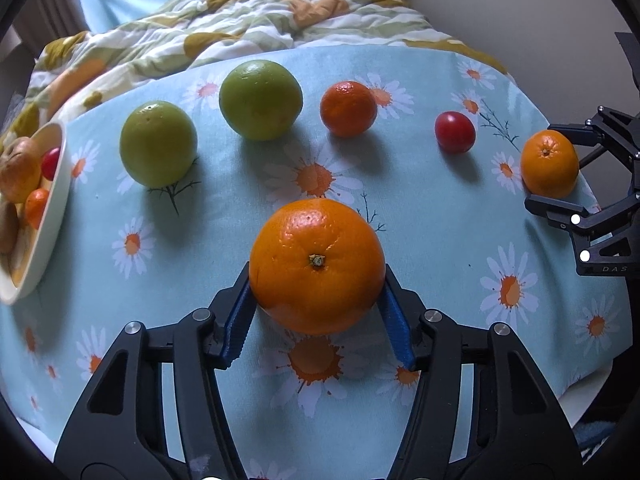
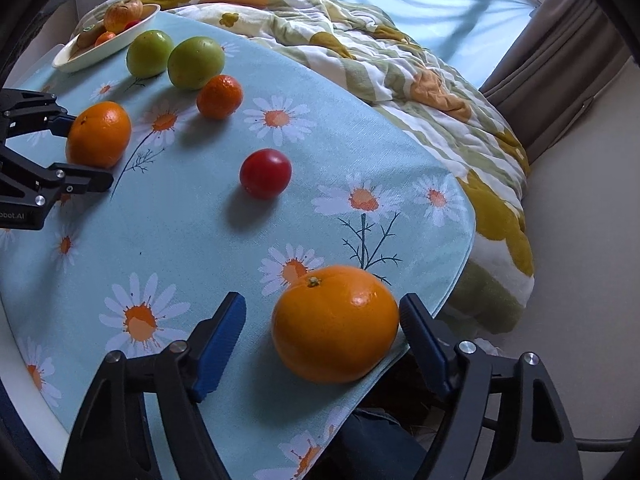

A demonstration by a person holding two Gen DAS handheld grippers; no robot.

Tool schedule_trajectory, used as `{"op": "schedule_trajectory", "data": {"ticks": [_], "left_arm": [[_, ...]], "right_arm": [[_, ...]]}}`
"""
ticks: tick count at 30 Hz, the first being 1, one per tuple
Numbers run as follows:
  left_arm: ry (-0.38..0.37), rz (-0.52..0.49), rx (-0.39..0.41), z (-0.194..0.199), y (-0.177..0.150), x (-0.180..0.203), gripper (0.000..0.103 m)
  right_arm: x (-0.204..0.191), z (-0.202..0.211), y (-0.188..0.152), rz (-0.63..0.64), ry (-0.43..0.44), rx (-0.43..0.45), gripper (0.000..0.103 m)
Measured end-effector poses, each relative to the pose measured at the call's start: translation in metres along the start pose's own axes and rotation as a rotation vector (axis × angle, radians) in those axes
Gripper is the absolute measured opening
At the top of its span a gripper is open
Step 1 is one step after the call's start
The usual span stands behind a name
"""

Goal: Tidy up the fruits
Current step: 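Close the left gripper on a large orange while the right gripper grasps another orange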

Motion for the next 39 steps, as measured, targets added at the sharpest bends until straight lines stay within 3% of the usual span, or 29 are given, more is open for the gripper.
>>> {"op": "schedule_trajectory", "data": {"ticks": [3, 7, 21, 39], "left_arm": [[0.001, 0.001, 0.005, 0.002, 0.0, 0.0, 0.064], [-0.007, 0.015, 0.01, 0.005, -0.001, -0.001, 0.063], [-0.028, 0.037, 0.082, 0.039, 0.001, -0.012, 0.063], [0.008, 0.095, 0.195, 0.115, -0.002, -0.099, 0.063]], "right_arm": [[0.0, -0.003, -0.001, 0.007, -0.011, -0.007, 0.075], [-0.003, -0.003, 0.0, 0.036, -0.054, -0.006, 0.056], [-0.012, 0.024, 0.012, -0.098, -0.013, 0.049, 0.056], [-0.071, 0.093, 0.088, -0.236, 0.086, 0.197, 0.056]]}}
Point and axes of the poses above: each gripper's, at about its wrist camera, not at the fingertips, and z roughly against the way its jaws point, x to its right, y to its top, the point moved 4 cm from there along -z, roughly the way its jaws point, and after that the axes turned 6 degrees about y, right-handed, at the moved point
